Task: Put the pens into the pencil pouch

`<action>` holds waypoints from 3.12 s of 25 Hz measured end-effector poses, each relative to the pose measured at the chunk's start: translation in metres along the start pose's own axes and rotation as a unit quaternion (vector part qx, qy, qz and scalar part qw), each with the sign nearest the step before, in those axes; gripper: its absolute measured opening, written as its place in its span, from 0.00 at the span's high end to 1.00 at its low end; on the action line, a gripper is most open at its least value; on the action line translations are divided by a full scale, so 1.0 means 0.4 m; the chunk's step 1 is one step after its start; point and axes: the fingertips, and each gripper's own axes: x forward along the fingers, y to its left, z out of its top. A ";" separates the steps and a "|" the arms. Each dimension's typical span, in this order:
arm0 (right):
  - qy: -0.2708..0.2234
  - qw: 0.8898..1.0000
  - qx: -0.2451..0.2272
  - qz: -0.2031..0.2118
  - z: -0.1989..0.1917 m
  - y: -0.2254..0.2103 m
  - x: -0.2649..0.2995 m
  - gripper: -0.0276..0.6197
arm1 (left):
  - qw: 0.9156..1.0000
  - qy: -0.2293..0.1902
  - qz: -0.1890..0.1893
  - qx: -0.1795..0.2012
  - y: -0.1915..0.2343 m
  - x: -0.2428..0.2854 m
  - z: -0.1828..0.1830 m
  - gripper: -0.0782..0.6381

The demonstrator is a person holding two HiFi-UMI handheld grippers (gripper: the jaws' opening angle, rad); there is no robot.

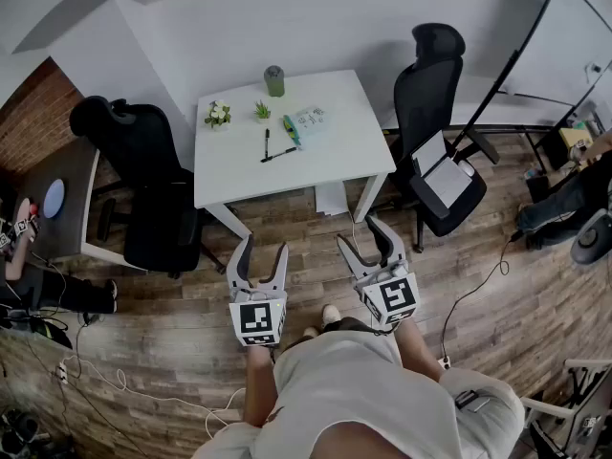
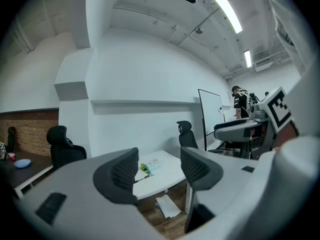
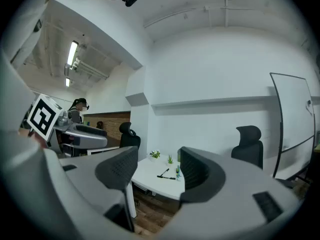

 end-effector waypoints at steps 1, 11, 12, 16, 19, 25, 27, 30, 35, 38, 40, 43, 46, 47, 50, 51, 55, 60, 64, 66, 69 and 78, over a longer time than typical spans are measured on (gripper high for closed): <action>0.000 1.000 0.000 0.001 -0.002 -0.015 0.002 0.57 | 1.000 0.002 0.002 0.001 -0.010 0.011 -0.001 0.52; -0.009 1.000 0.012 0.028 -0.006 -0.086 0.045 0.54 | 1.000 0.009 0.011 0.015 -0.056 0.087 0.007 0.52; -0.009 0.999 0.012 0.030 -0.006 -0.090 0.052 0.54 | 1.000 0.009 0.012 0.017 -0.055 0.096 0.009 0.52; -0.006 0.999 0.012 0.039 -0.008 -0.106 0.096 0.54 | 1.000 0.009 0.017 0.023 -0.038 0.137 0.012 0.52; -0.006 0.999 0.011 0.041 -0.006 -0.117 0.132 0.54 | 1.000 0.009 0.017 0.022 -0.019 0.169 0.011 0.52; 0.002 0.999 0.008 0.037 -0.012 -0.127 0.222 0.54 | 1.000 0.010 0.013 0.019 0.047 0.235 -0.001 0.52; 0.005 0.999 0.007 0.034 -0.013 -0.131 0.260 0.54 | 1.000 0.010 0.009 0.016 0.075 0.263 -0.005 0.52; 0.010 1.000 0.004 0.026 -0.010 -0.136 0.316 0.54 | 1.000 0.010 0.000 0.012 0.116 0.303 -0.010 0.52; 0.016 1.000 0.002 0.011 -0.010 -0.138 0.408 0.54 | 1.000 0.007 -0.019 0.012 0.185 0.370 -0.015 0.52; 0.021 1.000 0.001 0.000 -0.011 -0.138 0.459 0.54 | 0.999 0.005 -0.034 0.014 0.223 0.407 -0.017 0.52; 0.024 1.000 0.000 -0.008 -0.012 -0.139 0.491 0.54 | 0.999 0.005 -0.042 0.013 0.249 0.431 -0.021 0.53; 0.025 0.999 -0.001 -0.020 -0.011 -0.138 0.536 0.54 | 0.999 0.004 -0.052 0.013 0.288 0.464 -0.028 0.53; 0.029 0.999 -0.002 -0.028 -0.013 -0.136 0.565 0.54 | 0.998 0.003 -0.062 0.010 0.314 0.490 -0.034 0.53; 0.031 0.999 -0.003 -0.029 -0.015 -0.135 0.574 0.54 | 0.998 0.002 -0.063 0.009 0.322 0.498 -0.035 0.53; 0.036 0.999 -0.006 -0.032 -0.023 -0.136 0.601 0.54 | 0.998 -0.001 -0.066 0.004 0.342 0.523 -0.042 0.53; 0.038 0.999 -0.007 -0.033 -0.026 -0.138 0.612 0.54 | 0.998 -0.001 -0.067 0.003 0.349 0.532 -0.045 0.54; 0.040 0.999 -0.009 -0.035 -0.026 -0.147 0.655 0.54 | 0.998 -0.001 -0.070 0.001 0.374 0.567 -0.050 0.54; 0.039 0.999 -0.010 -0.034 -0.027 -0.161 0.703 0.54 | 0.998 -0.003 -0.069 -0.003 0.400 0.607 -0.054 0.54; 0.043 0.999 -0.008 -0.030 -0.035 -0.184 0.745 0.54 | 0.998 0.001 -0.065 -0.005 0.417 0.654 -0.060 0.55; 0.046 0.999 -0.006 -0.027 -0.041 -0.203 0.772 0.54 | 0.998 0.005 -0.062 -0.006 0.424 0.683 -0.064 0.55; 0.048 0.999 -0.003 -0.021 -0.051 -0.237 0.820 0.54 | 0.998 0.012 -0.058 -0.006 0.436 0.731 -0.071 0.55; 0.067 0.997 0.009 0.020 -0.090 -0.330 0.972 0.54 | 0.998 0.049 -0.036 -0.009 0.469 0.884 -0.114 0.55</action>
